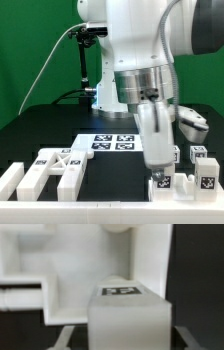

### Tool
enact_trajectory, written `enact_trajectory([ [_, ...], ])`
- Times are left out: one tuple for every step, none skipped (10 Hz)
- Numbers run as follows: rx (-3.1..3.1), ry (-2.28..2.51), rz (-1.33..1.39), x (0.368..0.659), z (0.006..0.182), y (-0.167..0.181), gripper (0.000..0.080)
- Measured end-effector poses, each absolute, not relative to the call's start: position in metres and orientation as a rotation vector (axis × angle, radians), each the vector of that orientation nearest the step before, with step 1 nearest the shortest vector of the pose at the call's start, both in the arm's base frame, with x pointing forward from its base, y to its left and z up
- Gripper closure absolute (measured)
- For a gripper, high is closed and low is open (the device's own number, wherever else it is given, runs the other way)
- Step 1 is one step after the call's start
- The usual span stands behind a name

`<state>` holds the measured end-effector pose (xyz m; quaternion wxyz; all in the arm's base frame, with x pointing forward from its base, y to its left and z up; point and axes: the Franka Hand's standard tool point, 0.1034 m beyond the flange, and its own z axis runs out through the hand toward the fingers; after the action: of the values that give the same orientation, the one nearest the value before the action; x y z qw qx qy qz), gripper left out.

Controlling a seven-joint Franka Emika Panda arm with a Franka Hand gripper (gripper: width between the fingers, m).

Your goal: Assemble chair

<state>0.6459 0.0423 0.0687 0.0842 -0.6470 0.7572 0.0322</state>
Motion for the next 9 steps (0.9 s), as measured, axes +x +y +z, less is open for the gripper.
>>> enact_trajectory([
  [-1.871,2.311,0.108,0.644,0.067,0.04,0.0507],
  [-1.846,2.333,0.111,0.643,0.067,0.04,0.0507],
  [-1.766,2.398,0.119,0.643,0.068,0.039,0.0445],
  [-1.77,2.395,0.118,0.643,0.067,0.039,0.0445],
  [-1.774,2.392,0.118,0.643,0.067,0.039,0.0271],
  [-1.778,2.387,0.117,0.643,0.068,0.039,0.0271],
  [-1.8,2.358,0.112,0.646,0.077,0.04,0.0175],
  [-1.821,2.322,0.114,0.648,0.093,0.042,0.0175],
  [-1.817,2.304,0.106,0.65,0.106,0.042,0.0154],
])
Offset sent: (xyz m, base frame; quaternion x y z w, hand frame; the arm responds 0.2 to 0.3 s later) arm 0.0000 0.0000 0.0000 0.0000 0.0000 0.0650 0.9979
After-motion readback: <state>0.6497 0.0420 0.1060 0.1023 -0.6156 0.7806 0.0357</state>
